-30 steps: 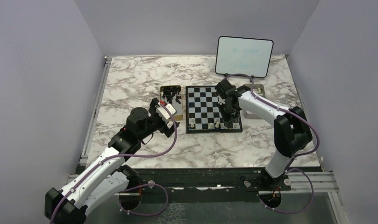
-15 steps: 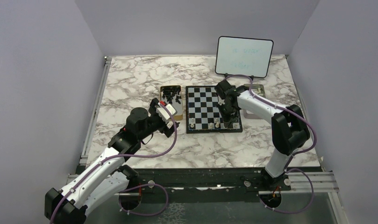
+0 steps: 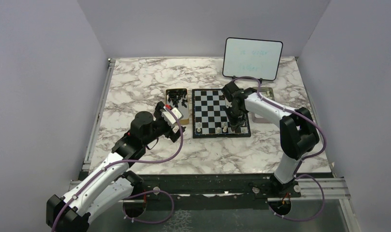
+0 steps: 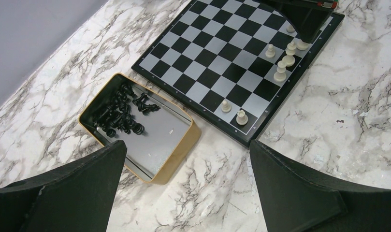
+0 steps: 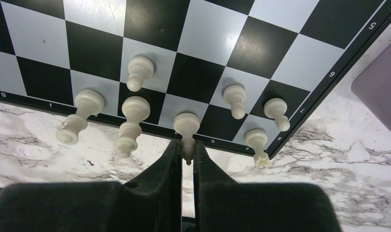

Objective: Set up the chess pieces on the board
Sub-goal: Place the chess piece on the chessboard.

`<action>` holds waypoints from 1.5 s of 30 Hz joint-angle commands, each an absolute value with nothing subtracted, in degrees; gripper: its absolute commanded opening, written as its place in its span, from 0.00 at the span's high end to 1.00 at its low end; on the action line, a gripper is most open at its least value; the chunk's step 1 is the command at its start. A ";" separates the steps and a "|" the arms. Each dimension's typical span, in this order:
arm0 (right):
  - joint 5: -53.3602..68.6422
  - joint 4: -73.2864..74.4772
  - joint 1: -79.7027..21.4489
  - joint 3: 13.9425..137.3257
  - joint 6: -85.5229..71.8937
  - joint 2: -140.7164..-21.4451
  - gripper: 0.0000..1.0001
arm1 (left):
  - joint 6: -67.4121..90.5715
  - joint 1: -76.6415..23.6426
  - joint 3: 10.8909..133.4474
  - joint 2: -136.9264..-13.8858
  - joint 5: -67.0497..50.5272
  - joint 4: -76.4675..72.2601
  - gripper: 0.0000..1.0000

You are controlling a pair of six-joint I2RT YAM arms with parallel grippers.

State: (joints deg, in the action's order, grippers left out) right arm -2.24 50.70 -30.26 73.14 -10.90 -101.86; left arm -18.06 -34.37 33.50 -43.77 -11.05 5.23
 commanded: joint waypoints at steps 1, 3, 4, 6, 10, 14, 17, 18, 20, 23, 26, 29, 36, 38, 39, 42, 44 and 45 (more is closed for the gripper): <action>-1.34 50.72 -29.97 74.97 -10.48 -103.44 0.94 | -18.38 -34.53 33.05 -43.05 -10.99 3.60 0.01; -0.94 50.71 -29.97 75.13 -10.46 -103.60 0.94 | -18.49 -34.49 33.06 -42.99 -11.01 3.58 0.01; -0.89 50.71 -29.97 75.14 -10.46 -103.58 0.94 | -18.52 -34.53 33.10 -42.93 -11.07 3.60 0.01; -1.14 50.84 -29.97 75.29 -10.39 -103.86 0.94 | -18.52 -34.53 33.08 -43.05 -11.06 3.58 0.01; -0.71 51.05 -29.98 75.39 -10.35 -104.06 0.94 | -18.48 -34.48 33.09 -42.95 -11.08 3.56 0.01; -0.26 51.15 -29.97 75.41 -10.06 -104.36 0.92 | -18.51 -34.54 33.12 -42.97 -11.08 3.47 0.01; -0.26 51.18 -29.97 75.41 -10.02 -104.64 0.89 | -18.50 -34.53 33.13 -42.97 -11.08 3.58 0.01; -0.26 51.17 -29.97 75.48 -10.02 -104.67 0.88 | -18.51 -34.54 33.06 -42.98 -11.09 3.60 0.01; -0.26 51.03 -29.97 75.50 -10.02 -104.61 0.86 | -18.53 -34.50 33.11 -42.97 -11.03 3.56 0.01; -0.26 50.96 -29.97 75.79 -10.11 -104.44 0.84 | -18.54 -34.53 33.10 -42.93 -11.06 3.60 0.01; -0.26 51.00 -29.97 76.17 -10.19 -104.14 0.82 | -18.57 -34.49 33.10 -42.89 -11.02 3.60 0.01; -0.27 50.95 -29.97 76.41 -10.41 -103.60 0.78 | -18.62 -34.50 33.12 -42.93 -11.04 3.60 0.01; -0.26 51.84 -29.96 77.46 -10.29 -102.73 0.72 | -18.62 -34.49 33.03 -42.72 -10.94 3.53 0.01; -0.26 52.02 -29.88 77.72 -10.45 -102.22 0.71 | -18.63 -34.52 33.03 -42.75 -10.90 3.60 0.01; -0.42 52.10 -29.89 77.89 -10.58 -101.84 0.70 | -18.62 -34.48 33.00 -42.74 -10.92 3.60 0.01; -0.93 52.20 -29.69 78.86 -10.96 -100.44 0.67 | -18.62 -34.51 32.96 -42.73 -10.82 3.68 0.01; -2.44 52.38 -29.46 79.69 -11.40 -99.20 0.66 | -18.53 -34.51 32.98 -42.63 -10.75 3.61 0.01; -3.64 52.20 -29.34 79.98 -11.69 -98.48 0.65 | -18.28 -34.48 32.96 -42.70 -10.66 3.60 0.01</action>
